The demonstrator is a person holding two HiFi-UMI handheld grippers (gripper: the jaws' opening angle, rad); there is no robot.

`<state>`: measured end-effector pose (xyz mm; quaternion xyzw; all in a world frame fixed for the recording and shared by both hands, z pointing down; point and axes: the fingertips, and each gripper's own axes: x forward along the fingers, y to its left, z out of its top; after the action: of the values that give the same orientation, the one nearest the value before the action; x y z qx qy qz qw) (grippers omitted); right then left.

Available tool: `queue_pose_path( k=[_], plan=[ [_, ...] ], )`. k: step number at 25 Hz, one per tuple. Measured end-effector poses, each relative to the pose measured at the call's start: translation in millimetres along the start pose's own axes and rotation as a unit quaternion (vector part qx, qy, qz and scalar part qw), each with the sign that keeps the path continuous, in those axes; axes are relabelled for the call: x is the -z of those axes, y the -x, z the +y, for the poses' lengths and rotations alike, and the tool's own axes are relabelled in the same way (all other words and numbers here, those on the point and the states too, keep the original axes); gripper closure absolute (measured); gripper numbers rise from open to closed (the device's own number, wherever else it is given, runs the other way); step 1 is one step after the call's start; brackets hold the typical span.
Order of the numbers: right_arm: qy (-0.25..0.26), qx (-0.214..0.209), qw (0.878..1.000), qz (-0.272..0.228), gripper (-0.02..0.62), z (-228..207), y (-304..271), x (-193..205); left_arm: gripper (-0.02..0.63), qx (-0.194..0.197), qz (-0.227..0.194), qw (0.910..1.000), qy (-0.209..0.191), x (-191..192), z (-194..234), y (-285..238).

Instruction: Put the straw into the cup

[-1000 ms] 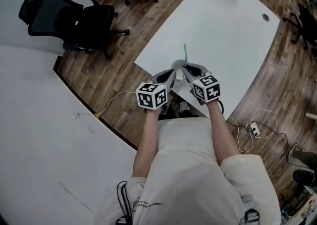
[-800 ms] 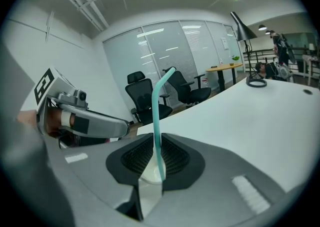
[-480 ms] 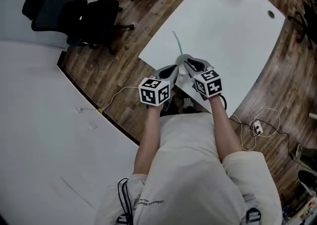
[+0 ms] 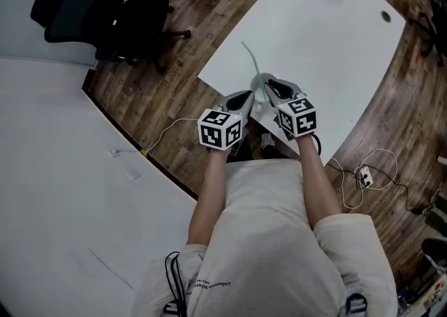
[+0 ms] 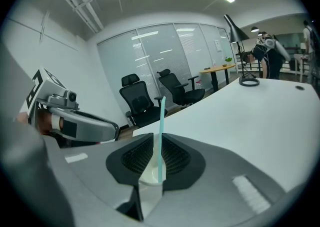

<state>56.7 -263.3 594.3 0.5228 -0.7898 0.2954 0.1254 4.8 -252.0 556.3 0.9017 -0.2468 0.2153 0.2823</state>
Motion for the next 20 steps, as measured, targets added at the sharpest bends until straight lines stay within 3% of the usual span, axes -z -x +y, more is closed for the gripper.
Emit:
queue_pose_path(
  k=[5, 15, 20],
  plan=[
    [0.013, 0.047, 0.999, 0.012, 0.529, 2, 0, 11, 0.606, 0.037, 0.000, 0.9992, 0.013, -4, 2, -1],
    [-0.019, 0.179, 0.984, 0.000, 0.538, 6, 27, 22, 0.605, 0.085, 0.037, 0.9930, -0.074, -2, -5, 18],
    [-0.044, 0.212, 0.976, -0.014, 0.565, 19, 36, 32, 0.604, 0.108, 0.057, 0.9883, -0.092, 16, 2, 28]
  ],
)
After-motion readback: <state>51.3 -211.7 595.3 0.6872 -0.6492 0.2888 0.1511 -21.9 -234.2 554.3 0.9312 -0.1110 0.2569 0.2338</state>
